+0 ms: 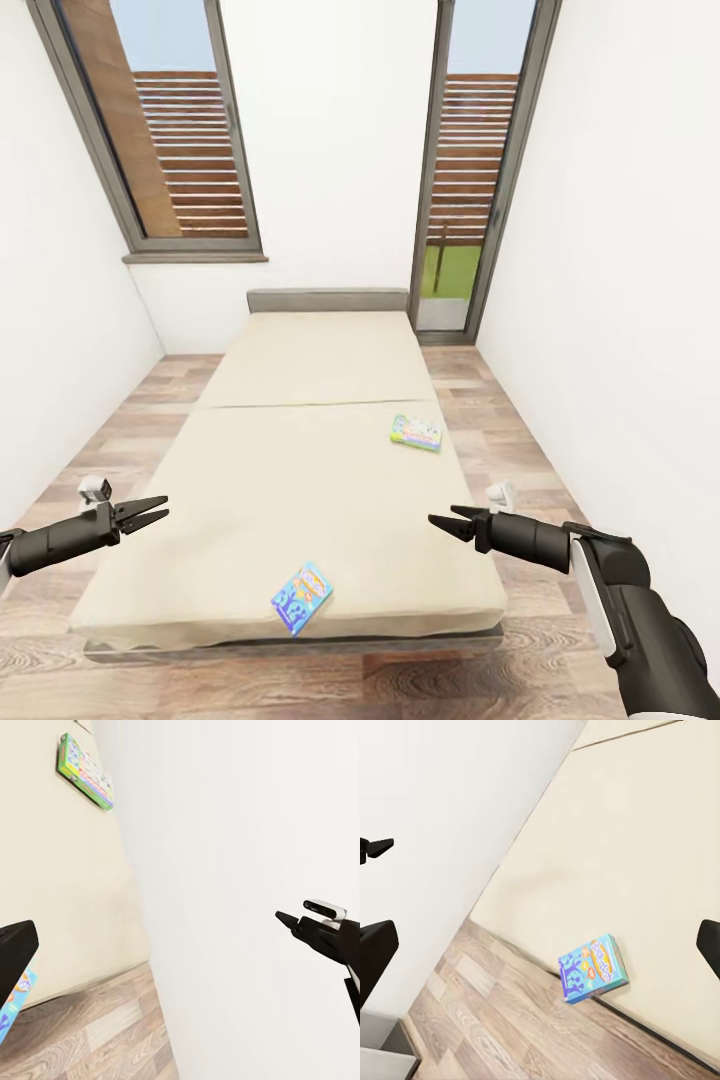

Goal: Put all the toys in the child's room - the three board games (two on the bed and one on the table), the two jigsaw puzzles on the table, and the tennis ball on the table - inside the toy box on the table in the child's room.

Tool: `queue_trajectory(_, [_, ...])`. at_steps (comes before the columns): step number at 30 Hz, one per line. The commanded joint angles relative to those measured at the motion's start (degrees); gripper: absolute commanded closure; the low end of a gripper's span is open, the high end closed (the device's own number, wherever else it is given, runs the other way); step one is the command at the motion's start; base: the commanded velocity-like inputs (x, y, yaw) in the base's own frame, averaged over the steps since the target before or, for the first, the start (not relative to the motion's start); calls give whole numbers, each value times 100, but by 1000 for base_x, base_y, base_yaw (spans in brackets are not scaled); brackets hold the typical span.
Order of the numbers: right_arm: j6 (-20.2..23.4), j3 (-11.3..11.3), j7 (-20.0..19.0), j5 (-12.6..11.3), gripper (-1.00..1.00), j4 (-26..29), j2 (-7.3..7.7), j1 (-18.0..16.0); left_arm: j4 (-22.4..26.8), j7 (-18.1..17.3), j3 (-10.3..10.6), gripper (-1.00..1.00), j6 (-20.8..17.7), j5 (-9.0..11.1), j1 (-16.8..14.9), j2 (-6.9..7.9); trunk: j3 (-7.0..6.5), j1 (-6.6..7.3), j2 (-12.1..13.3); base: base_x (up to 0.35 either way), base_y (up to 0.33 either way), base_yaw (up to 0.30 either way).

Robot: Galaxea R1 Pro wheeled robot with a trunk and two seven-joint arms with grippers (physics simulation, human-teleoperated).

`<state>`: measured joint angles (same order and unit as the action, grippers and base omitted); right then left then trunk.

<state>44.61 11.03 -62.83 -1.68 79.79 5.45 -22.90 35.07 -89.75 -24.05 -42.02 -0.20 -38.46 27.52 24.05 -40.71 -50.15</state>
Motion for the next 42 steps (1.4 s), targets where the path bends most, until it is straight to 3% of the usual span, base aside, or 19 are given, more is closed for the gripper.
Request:
queue_trajectory(1, [47,4,-10,-16,-100,5,0,-4,0,-25,-3,-100,-61,-7,-3,0,-3,-1,-5,0,0,0])
queue_trajectory(42, [47,9,-10,-16,-100,1,0,-4,0,-25,15,-100,-52,-10,-3,-15,-379,-1,-5,0,0,0])
